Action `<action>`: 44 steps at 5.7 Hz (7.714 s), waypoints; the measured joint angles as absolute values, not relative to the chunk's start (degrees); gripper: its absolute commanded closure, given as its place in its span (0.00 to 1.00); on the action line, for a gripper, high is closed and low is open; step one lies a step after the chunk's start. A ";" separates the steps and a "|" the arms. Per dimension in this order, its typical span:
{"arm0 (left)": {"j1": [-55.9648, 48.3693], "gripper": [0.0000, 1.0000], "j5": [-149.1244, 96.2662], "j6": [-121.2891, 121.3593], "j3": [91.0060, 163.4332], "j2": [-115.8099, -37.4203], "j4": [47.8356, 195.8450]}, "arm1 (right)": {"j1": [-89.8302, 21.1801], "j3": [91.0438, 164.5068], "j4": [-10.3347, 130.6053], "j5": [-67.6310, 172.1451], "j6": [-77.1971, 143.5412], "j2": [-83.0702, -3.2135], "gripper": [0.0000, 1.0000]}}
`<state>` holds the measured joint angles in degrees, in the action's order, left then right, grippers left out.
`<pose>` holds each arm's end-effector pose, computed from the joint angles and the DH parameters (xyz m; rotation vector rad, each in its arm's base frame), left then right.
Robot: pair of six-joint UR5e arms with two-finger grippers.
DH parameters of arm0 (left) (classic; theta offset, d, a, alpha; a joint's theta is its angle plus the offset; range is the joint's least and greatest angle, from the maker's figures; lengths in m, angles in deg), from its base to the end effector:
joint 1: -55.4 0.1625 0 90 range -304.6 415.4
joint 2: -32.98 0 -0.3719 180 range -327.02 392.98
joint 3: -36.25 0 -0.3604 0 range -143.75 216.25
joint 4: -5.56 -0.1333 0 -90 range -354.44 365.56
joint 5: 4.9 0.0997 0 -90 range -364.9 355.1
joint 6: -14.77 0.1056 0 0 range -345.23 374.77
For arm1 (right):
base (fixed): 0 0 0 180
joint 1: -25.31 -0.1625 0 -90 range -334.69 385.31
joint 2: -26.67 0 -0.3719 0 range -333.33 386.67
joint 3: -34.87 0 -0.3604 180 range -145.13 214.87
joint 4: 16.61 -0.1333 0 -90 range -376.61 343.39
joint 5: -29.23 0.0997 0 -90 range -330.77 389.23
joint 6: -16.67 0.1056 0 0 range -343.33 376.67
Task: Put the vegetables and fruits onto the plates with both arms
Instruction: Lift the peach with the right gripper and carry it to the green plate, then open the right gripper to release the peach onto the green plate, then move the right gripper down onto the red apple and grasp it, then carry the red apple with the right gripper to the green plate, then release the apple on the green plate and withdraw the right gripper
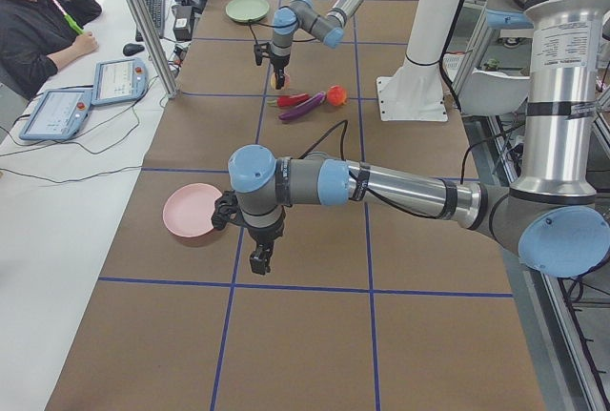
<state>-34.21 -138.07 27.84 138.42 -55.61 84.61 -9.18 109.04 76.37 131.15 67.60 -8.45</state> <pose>-0.0580 -0.4448 0.5443 0.0802 0.7508 0.2224 -0.5348 -0.5027 0.1742 0.2146 -0.6232 -0.1425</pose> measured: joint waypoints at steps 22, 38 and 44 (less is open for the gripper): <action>-34.08 0.00 -138.05 27.86 138.02 -55.55 85.80 | 6.03 128.83 74.40 133.71 89.42 -18.82 0.01; -34.07 0.00 -138.12 27.86 138.43 -55.59 87.08 | -43.05 87.24 51.42 145.29 35.92 -25.74 0.01; -33.26 0.00 -137.92 26.46 135.35 -59.84 98.13 | -54.84 99.89 53.19 157.35 34.08 -36.74 0.01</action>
